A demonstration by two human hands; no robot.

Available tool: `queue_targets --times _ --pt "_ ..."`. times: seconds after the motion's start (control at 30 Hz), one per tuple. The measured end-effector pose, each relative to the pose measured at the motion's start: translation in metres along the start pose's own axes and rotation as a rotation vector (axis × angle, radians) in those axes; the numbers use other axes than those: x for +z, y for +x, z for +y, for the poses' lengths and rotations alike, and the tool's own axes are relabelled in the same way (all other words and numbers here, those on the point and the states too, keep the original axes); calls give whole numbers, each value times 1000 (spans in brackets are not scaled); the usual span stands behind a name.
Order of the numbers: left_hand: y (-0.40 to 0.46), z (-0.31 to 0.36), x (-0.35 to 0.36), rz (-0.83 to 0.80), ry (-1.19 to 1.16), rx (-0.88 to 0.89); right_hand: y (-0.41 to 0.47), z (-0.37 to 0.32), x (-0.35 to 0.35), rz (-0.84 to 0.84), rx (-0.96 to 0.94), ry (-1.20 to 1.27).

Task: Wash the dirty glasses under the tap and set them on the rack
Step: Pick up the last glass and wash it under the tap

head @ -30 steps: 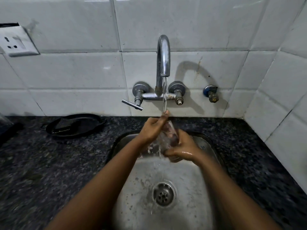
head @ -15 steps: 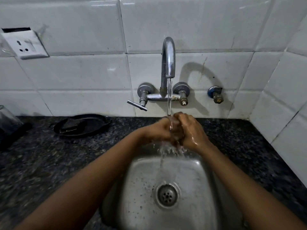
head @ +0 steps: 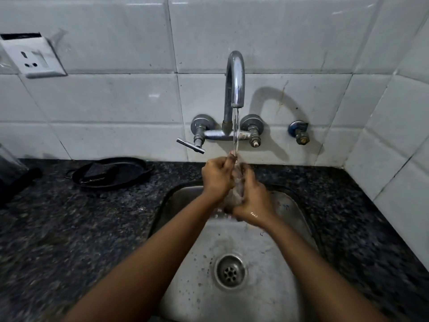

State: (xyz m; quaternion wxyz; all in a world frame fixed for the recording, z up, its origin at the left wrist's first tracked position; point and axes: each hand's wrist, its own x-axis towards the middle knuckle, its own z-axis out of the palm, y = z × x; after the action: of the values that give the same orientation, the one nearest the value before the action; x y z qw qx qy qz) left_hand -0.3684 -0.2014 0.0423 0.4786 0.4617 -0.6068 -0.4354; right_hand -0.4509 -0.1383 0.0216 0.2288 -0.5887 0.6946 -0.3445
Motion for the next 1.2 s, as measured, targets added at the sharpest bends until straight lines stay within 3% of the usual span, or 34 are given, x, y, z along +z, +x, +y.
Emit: queue_targets --times 0.07,0.17,0.33,0.47,0.57,0.67,0.73,0.83,0.93,1.03,1.2 --pt "0 -5 -6 -59 -108 -21 0 10 -7 -227 98 463" --pt "-3 -6 -10 -64 -279 -72 3 19 -12 -364 188 635" --pt "3 11 -13 134 -646 -263 18 18 -8 -206 182 714" --pt "13 7 -29 305 -700 -336 24 14 -8 -117 119 694" --pt "18 -13 -47 251 -518 -385 30 9 -16 -83 12 292" --pt "24 -23 -58 103 -375 -442 35 -6 -28 -127 -125 -588" --pt "26 -24 -61 47 -315 -469 36 -19 -31 -126 -221 -971" --pt "24 -23 -59 1 -247 -495 42 -31 -30 -85 -272 -1220" --pt "23 -26 -55 -23 -240 -524 47 -37 -22 -99 -277 -1293" --pt "25 -27 -52 -21 -265 -522 48 -40 -17 -90 -164 -1087" --pt "39 -26 -54 43 -194 -412 43 -12 -1 -112 260 58"
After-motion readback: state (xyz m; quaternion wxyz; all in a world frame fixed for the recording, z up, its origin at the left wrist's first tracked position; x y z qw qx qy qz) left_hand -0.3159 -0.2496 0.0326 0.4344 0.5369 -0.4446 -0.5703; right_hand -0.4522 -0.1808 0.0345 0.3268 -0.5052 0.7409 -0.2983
